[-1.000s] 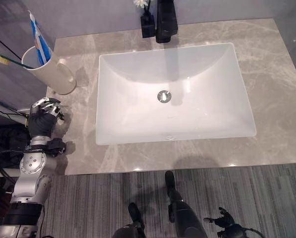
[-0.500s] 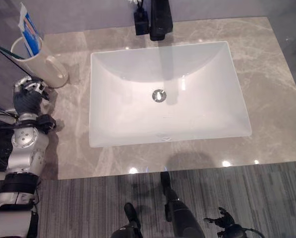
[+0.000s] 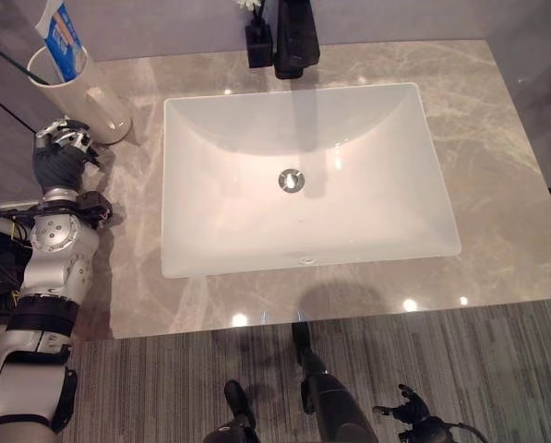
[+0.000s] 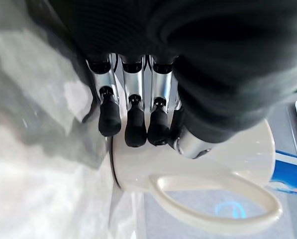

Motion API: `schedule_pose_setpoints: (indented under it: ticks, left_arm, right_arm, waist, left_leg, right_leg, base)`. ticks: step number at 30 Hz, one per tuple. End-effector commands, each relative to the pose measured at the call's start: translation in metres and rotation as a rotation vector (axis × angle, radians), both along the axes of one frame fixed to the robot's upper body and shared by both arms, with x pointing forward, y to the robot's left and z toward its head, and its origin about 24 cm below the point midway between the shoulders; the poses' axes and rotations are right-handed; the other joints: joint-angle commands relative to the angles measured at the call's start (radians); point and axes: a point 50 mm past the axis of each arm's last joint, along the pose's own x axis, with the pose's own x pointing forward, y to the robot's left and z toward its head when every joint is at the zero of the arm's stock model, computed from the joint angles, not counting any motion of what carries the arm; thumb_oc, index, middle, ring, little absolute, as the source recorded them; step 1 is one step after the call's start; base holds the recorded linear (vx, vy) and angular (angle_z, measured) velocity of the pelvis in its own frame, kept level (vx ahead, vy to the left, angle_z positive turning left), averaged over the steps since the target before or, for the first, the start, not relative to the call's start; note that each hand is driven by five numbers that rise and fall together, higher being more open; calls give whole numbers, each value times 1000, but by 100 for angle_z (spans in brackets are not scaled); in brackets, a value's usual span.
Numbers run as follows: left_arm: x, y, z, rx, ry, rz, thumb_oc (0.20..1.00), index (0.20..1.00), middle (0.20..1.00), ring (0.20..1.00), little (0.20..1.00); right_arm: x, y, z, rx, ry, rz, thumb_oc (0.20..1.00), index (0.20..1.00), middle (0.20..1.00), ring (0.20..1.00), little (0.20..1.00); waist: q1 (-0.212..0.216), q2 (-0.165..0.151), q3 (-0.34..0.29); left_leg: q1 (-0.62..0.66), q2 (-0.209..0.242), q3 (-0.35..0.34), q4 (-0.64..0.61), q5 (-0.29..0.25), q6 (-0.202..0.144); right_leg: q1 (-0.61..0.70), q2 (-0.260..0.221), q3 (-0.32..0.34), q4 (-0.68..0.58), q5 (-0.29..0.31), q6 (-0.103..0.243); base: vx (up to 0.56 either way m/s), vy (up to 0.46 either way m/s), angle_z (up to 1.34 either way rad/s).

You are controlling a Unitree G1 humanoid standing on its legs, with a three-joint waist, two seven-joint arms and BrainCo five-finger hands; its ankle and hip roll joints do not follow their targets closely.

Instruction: Put brush and paste in cup on sink, flatten towel.

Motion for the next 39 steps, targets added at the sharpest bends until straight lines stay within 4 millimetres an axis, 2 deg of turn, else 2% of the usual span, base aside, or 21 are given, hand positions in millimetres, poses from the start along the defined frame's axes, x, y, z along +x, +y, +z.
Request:
schedule_pose_setpoints:
  ticks: [1, 8, 13, 20, 24, 28, 30, 32, 33, 35, 39]
  left_arm:
    - [4, 13, 15, 25, -4, 57, 200, 200, 200, 200, 200]
    - [10, 20, 30, 64, -3, 109, 200, 200, 200, 200, 200]
    - [14, 26, 49, 118, -3, 162, 200, 200, 200, 200, 200]
    - [15, 23, 61, 160, -28, 191, 200, 200, 200, 200, 200]
    - [10, 38, 69, 160, -32, 298, 200, 200, 200, 200, 200]
    - [7, 47, 84, 168, -51, 367, 200, 200, 200, 200, 200]
    - [4, 55, 99, 147, -67, 425, 200, 200, 200, 200, 200]
    - [4, 57, 103, 139, -69, 435, 200, 200, 200, 200, 200]
    - [0, 61, 115, 151, -87, 464, 200, 200, 200, 200, 200]
    - [0, 62, 116, 153, -82, 467, 200, 200, 200, 200, 200]
    - [-2, 63, 130, 223, -77, 470, 200, 200, 200, 200, 200]
  right_arm:
    - [12, -5, 6, -15, -45, -11, 1000, 1000, 1000, 1000, 1000]
    - [13, -7, 7, -25, -46, 2, 1000, 1000, 1000, 1000, 1000]
    - [17, -7, 8, -25, -58, 17, 1000, 1000, 1000, 1000, 1000]
    - [20, -3, 9, -14, -76, 40, 1000, 1000, 1000, 1000, 1000]
    - [29, 1, 14, -2, -128, 58, 1000, 1000, 1000, 1000, 1000]
    - [35, 3, 18, 2, -157, 81, 1000, 1000, 1000, 1000, 1000]
    - [40, 3, 21, -1, -184, 94, 1000, 1000, 1000, 1000, 1000]
    - [41, 3, 22, 2, -191, 93, 1000, 1000, 1000, 1000, 1000]
    - [40, 3, 22, 0, -192, 97, 1000, 1000, 1000, 1000, 1000]
    - [40, 2, 22, -4, -191, 101, 1000, 1000, 1000, 1000, 1000]
    - [38, -5, 24, -18, -189, 115, 1000, 1000, 1000, 1000, 1000]
  waist:
    - [-16, 27, 45]
    - [-23, 22, 50]
    - [-29, 11, 61]
    - [-24, 2, 69]
    - [-24, -6, 84]
    - [-25, -17, 84]
    - [-31, -28, 71]
    - [-33, -30, 68]
    - [-34, -35, 62]
    - [-35, -38, 58]
    - [-39, -45, 45]
  left_leg:
    - [47, -18, -66, 10, -2, -15]
    - [39, -18, -60, 10, 0, -17]
    - [23, -13, -54, 10, 8, -21]
    - [-2, -7, -67, 10, 21, -28]
    - [-28, -3, -77, 10, 30, -33]
    - [-59, -3, -77, 10, 42, -39]
    - [-100, 2, -75, 10, 50, -47]
    - [-109, 6, -73, 10, 53, -49]
    - [-129, 9, -69, 10, 56, -52]
    - [-139, 11, -66, 10, 59, -53]
    - [-172, 16, -58, 10, 66, -57]
  right_leg:
    - [42, 35, -17, 151, -152, 48]
    - [33, 40, -13, 143, -142, 50]
    - [20, 48, -11, 139, -134, 51]
    - [5, 51, -23, 141, -127, 51]
    - [-12, 52, -31, 132, -116, 52]
    - [-23, 51, -36, 107, -92, 57]
    - [-38, 52, -39, 73, -70, 63]
    - [-44, 53, -39, 66, -65, 64]
    - [-57, 58, -36, 48, -53, 68]
    - [-62, 57, -34, 39, -45, 70]
    - [-85, 54, -19, 9, -21, 77]
  base:
    - [-4, 11, -10]
    - [-6, 3, -6]
    - [-7, -10, -2]
    - [-3, -22, -3]
    - [-11, -17, 0]
    - [-11, -40, 1]
    - [5, -55, -2]
    - [7, -16, -1]
    - [9, -31, -5]
    - [12, -24, -4]
    - [16, 0, -7]
